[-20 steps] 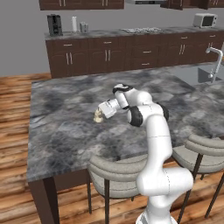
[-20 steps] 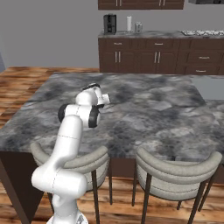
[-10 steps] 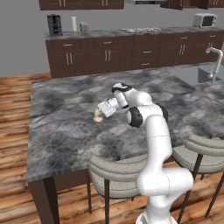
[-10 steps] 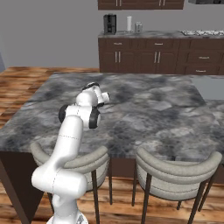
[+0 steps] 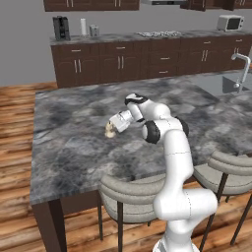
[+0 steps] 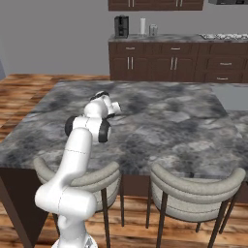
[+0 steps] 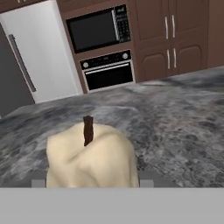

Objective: Get the candle and the wine from the cabinet and move them to the dining counter.

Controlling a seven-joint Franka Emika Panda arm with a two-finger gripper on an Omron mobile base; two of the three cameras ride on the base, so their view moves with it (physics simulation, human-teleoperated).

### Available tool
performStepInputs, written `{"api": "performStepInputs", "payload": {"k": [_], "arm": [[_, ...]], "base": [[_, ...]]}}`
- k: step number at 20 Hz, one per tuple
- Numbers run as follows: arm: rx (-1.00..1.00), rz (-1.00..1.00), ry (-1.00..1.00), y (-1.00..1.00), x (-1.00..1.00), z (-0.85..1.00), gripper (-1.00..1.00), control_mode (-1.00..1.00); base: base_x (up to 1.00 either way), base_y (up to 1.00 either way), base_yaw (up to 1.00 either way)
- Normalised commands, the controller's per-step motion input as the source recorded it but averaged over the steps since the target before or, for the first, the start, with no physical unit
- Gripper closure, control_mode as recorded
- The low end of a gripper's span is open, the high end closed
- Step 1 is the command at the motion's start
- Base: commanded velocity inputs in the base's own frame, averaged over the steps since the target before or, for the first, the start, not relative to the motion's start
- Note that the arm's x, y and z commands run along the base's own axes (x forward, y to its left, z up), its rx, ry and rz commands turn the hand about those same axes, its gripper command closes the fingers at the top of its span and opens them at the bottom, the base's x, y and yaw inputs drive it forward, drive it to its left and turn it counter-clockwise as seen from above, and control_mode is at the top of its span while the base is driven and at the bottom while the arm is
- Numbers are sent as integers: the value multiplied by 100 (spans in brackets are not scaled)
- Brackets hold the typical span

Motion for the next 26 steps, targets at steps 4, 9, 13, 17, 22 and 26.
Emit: {"api": "performStepInputs", "payload": {"k": [4, 9, 13, 17, 22, 26], "arm": [[0, 0, 0, 0, 0, -4, 100, -100], [0, 0, 0, 0, 0, 0, -100, -100], [0, 0, 0, 0, 0, 0, -100, -100], [0, 0, 0, 0, 0, 4, -100, -100], [0, 0, 0, -7, -9, 47, -100, -100], [0, 0, 0, -17, -21, 61, -100, -100]], "base": [[0, 0, 0], [0, 0, 0], [0, 0, 0], [0, 0, 0], [0, 0, 0], [0, 0, 0]]}}
